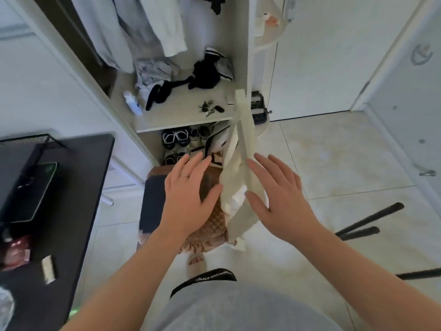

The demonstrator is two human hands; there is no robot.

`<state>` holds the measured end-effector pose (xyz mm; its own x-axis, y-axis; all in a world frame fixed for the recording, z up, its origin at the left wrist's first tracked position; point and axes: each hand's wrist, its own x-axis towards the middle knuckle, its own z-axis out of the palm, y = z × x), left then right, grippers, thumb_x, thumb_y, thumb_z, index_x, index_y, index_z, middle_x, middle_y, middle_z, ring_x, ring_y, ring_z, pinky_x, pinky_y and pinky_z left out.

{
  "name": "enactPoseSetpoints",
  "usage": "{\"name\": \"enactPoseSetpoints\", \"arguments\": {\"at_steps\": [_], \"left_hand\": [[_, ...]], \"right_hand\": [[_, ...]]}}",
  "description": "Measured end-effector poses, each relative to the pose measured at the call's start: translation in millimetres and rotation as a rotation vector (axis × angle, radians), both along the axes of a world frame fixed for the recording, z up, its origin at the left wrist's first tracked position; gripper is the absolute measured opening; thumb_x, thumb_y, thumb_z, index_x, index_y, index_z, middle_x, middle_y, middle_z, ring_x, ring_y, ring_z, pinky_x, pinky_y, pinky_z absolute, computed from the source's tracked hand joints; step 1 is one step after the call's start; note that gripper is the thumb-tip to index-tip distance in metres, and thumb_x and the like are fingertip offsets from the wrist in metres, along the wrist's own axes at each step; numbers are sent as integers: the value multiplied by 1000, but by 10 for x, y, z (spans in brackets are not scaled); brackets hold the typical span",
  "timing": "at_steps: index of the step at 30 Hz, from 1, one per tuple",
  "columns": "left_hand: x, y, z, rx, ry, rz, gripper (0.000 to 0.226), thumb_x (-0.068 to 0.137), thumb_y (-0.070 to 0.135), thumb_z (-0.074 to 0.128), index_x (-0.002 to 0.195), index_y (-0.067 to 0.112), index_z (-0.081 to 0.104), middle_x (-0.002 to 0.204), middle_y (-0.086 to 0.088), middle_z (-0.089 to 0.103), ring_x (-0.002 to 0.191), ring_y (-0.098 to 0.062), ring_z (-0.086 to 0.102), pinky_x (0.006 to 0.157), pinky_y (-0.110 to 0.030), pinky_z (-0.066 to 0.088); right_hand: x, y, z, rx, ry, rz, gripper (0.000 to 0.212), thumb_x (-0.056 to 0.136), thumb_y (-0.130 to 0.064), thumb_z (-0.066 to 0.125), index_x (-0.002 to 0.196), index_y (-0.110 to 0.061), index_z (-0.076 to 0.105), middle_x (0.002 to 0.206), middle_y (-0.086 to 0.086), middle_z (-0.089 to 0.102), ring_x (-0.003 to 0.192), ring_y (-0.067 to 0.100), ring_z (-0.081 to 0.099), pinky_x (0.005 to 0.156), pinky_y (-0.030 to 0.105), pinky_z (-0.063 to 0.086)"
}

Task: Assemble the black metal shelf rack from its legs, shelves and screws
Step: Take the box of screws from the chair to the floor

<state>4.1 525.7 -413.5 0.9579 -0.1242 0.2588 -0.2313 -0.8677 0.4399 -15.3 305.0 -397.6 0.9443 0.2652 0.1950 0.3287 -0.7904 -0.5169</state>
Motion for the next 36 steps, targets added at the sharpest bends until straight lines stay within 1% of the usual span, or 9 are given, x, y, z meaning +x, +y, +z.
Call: {"name": "enactPoseSetpoints", "arguments": {"at_steps": [4, 8, 12, 19, 25, 27, 30, 33, 36], "left_hand": [[138, 831, -305, -20, 106, 82, 62, 92, 52, 50, 148, 24, 45, 156, 5, 40, 148, -20, 25, 116, -46, 24], [272, 1560, -776, -58, 295, 77, 57, 96, 40, 60, 148, 20, 46, 154, 2, 43, 146, -22, 32, 118, -46, 28], [347, 2004, -1354, -88, 563, 87, 58, 97, 40, 59, 149, 23, 41, 151, 1, 46, 140, -21, 38, 113, -50, 37], [468, 2258, -2327, -231, 1128, 214, 72, 93, 51, 59, 153, 23, 31, 152, 1, 45, 136, -22, 47, 111, -42, 41], [736, 2205, -2908, -450, 1300, 392, 80, 85, 52, 66, 152, 20, 35, 136, 2, 58, 116, -18, 60, 97, -34, 50], [882, 2114, -3078, -532, 1300, 490, 59, 90, 43, 66, 141, 18, 49, 105, 8, 64, 96, -13, 63, 83, -29, 52], [1103, 1971, -3229, -739, 1365, 710, 15, 97, 34, 61, 102, 19, 60, 89, 1, 59, 97, -21, 63, 90, -42, 55], [1203, 1898, -3309, -790, 1352, 703, 17, 98, 29, 61, 83, 24, 56, 88, 0, 58, 97, -22, 61, 92, -43, 54], [1239, 1844, -3275, -839, 1338, 708, 15, 99, 25, 61, 85, 23, 54, 86, 1, 57, 98, -24, 61, 96, -45, 54]], "right_hand": [[230, 844, -159, -20, 60, 56, 62, 97, -47, 39, 153, -22, 40, 161, -1, 35, 150, 24, 24, 116, 43, 22], [461, 1557, -641, -28, 217, 59, 59, 100, -36, 55, 155, -24, 36, 161, -3, 32, 150, 22, 22, 118, 45, 23], [616, 2006, -1245, -10, 508, -84, 59, 100, -33, 55, 155, -25, 35, 160, -3, 34, 146, 21, 25, 117, 49, 28], [786, 2291, -2170, 31, 911, -357, 59, 97, -28, 52, 154, -22, 37, 153, 8, 42, 139, 34, 37, 114, 53, 34], [1107, 2293, -2754, 63, 1040, -531, 56, 91, -26, 54, 146, -20, 42, 138, 14, 52, 125, 41, 49, 108, 50, 40], [1215, 2269, -2934, 130, 1065, -611, 56, 90, -22, 55, 145, -15, 43, 132, 16, 57, 119, 40, 54, 104, 49, 44], [1367, 2233, -3162, 262, 1117, -768, 54, 90, -21, 58, 142, -12, 46, 126, 13, 62, 114, 35, 61, 100, 44, 50], [1487, 2197, -3320, 288, 1135, -813, 42, 91, -20, 59, 132, -10, 59, 113, 12, 68, 103, 34, 64, 90, 40, 53], [1537, 2150, -3356, 242, 1124, -796, 34, 90, -14, 55, 122, -7, 67, 89, 8, 65, 83, 30, 61, 72, 34, 48]]}}
